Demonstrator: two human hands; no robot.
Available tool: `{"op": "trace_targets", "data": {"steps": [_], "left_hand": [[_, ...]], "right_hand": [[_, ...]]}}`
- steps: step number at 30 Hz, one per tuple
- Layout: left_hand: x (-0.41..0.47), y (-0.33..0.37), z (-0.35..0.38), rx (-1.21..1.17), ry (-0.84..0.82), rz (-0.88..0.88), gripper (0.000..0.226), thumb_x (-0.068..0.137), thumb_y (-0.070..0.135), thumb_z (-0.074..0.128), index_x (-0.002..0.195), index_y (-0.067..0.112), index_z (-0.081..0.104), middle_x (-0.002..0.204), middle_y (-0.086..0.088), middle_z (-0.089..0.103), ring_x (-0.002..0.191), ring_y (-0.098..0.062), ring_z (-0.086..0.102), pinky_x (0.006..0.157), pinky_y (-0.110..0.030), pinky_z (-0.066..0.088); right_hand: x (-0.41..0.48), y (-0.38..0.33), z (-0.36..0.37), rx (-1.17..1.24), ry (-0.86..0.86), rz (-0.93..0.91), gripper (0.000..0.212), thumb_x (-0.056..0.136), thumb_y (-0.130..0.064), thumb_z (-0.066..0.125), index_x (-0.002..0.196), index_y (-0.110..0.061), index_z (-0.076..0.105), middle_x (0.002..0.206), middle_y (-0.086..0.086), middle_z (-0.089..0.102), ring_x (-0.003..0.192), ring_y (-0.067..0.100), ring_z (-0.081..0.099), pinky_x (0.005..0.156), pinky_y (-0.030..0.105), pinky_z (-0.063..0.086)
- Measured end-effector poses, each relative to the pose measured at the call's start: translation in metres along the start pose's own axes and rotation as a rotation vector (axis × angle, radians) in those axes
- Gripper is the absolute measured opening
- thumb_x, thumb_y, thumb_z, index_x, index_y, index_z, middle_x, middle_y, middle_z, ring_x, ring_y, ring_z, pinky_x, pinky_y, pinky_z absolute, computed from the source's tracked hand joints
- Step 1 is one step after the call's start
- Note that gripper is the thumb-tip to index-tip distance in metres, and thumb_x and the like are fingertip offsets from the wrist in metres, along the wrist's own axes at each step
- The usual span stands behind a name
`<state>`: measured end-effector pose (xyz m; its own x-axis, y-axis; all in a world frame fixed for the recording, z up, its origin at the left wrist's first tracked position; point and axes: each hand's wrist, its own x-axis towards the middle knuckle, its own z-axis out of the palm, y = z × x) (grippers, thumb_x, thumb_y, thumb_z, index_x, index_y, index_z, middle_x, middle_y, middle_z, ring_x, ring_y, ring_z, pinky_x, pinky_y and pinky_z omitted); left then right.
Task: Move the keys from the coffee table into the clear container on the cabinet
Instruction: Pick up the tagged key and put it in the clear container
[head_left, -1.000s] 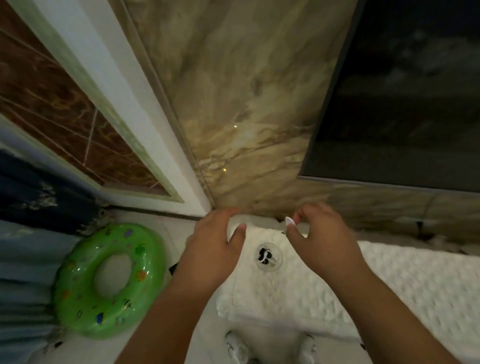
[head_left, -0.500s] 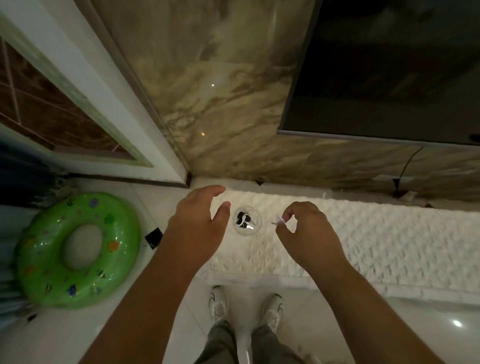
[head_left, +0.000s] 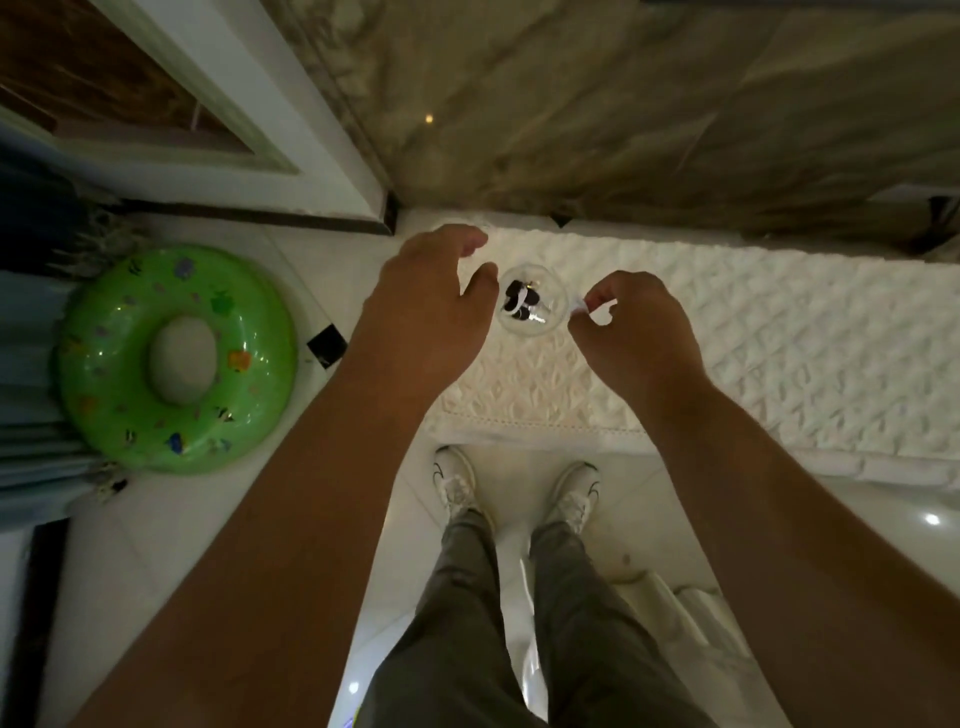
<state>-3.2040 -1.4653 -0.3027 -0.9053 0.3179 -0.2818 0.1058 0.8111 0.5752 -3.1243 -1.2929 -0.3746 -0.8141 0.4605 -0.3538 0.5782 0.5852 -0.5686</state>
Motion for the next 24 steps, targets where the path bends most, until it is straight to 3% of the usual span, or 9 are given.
{"op": "trace_targets", "data": {"steps": [7,13,17,24], "left_hand": [[0.02,-0.047,0.052,-0.031,-0.029,-0.073,0.037,0.095,0.036,0.049,0.13,0.028,0.053,0.128,0.008,0.053,0.113,-0.007,0.049,0.092,-0.022,0.035],[0.042,-0.076,0.09,-0.054,-0.052,-0.097,0.036,0.095,0.037,0.048,0.13,0.031,0.052,0.129,0.009,0.053,0.113,-0.007,0.049,0.094,-0.028,0.039],[0.058,-0.088,0.107,-0.071,-0.059,-0.111,0.037,0.093,0.041,0.047,0.128,0.033,0.052,0.128,0.011,0.052,0.11,-0.006,0.049,0.095,-0.031,0.041],[0.073,-0.094,0.12,-0.082,-0.058,-0.132,0.037,0.092,0.043,0.045,0.128,0.035,0.052,0.128,0.012,0.053,0.111,-0.007,0.051,0.096,-0.041,0.043]], "right_hand": [[0.042,0.033,0.06,0.029,-0.013,0.067,0.012,0.088,-0.039,0.061,0.094,-0.028,0.064,0.11,-0.004,0.058,0.092,0.014,0.059,0.062,0.028,0.041],[0.082,0.051,0.1,0.055,0.015,0.098,0.013,0.09,-0.041,0.061,0.095,-0.029,0.063,0.114,-0.007,0.056,0.103,0.017,0.059,0.068,0.028,0.04],[0.103,0.062,0.124,0.007,0.023,0.118,0.015,0.092,-0.04,0.06,0.098,-0.028,0.066,0.123,-0.001,0.057,0.113,0.022,0.056,0.077,0.034,0.045],[0.116,0.065,0.148,-0.103,-0.037,0.135,0.021,0.091,-0.029,0.054,0.105,-0.029,0.07,0.116,-0.001,0.06,0.108,0.024,0.055,0.086,0.046,0.05]]}}
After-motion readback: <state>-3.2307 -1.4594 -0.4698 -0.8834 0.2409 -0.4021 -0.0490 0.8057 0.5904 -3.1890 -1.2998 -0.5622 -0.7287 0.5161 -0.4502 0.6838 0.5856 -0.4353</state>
